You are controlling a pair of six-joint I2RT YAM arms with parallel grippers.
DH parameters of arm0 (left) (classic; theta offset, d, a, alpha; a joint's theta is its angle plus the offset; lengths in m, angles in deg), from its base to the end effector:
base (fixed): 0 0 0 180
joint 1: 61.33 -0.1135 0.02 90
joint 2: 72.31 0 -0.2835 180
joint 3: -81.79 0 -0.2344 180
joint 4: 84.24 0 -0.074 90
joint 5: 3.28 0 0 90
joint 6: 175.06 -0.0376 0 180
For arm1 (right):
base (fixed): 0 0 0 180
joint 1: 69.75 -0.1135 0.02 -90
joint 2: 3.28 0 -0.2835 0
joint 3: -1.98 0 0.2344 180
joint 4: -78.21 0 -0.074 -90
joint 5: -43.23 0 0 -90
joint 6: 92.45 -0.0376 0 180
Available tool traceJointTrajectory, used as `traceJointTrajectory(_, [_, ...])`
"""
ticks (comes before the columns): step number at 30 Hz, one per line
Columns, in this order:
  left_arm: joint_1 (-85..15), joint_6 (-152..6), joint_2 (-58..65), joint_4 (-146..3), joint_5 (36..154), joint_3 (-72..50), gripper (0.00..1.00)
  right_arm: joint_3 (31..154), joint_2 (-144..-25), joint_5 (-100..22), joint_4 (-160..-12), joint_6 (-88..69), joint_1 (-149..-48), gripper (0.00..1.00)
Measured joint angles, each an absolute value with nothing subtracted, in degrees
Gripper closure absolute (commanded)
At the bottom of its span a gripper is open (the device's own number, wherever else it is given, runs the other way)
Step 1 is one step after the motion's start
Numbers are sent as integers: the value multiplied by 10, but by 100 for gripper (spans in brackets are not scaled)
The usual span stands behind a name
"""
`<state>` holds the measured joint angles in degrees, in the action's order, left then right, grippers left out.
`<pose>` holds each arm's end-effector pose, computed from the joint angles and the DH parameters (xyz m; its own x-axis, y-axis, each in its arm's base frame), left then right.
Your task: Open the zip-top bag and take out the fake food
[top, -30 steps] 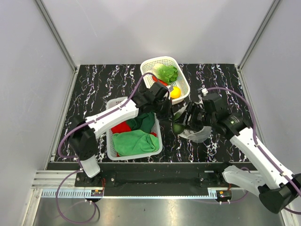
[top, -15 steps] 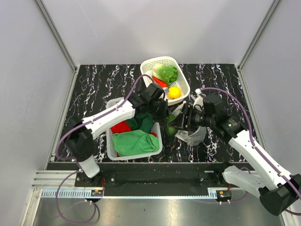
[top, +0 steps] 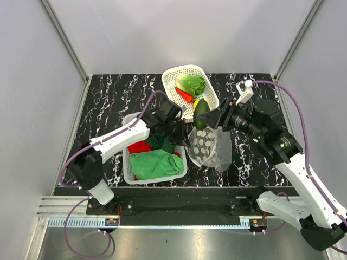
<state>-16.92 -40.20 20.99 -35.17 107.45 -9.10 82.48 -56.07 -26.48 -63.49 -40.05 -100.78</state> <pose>0.2303 -0.2442 0.2919 -0.9741 0.0308 -0.2239 0.1673 0.7641 -0.6230 0.1334 0.0954 0.4282 -0.5980 0.3081 -0.7399 -0.5184 0.5554 0.6502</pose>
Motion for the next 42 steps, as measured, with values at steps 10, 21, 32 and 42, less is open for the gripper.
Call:
traceJointTrajectory(10, [-179,-404,170,-355,1078,-122,100,994,-773,-397,-630,-329,-995,100])
traceJointTrajectory(21, [-179,-436,168,-349,1090,-132,100,1193,-1096,-364,-606,-265,-935,96])
traceJointTrajectory(32, [-179,-450,153,-341,1090,-145,100,1361,-1327,-321,-501,-232,-933,57])
traceJointTrajectory(42, [-175,-450,150,-329,1076,-143,100,1462,-1375,-322,-377,-221,-933,9])
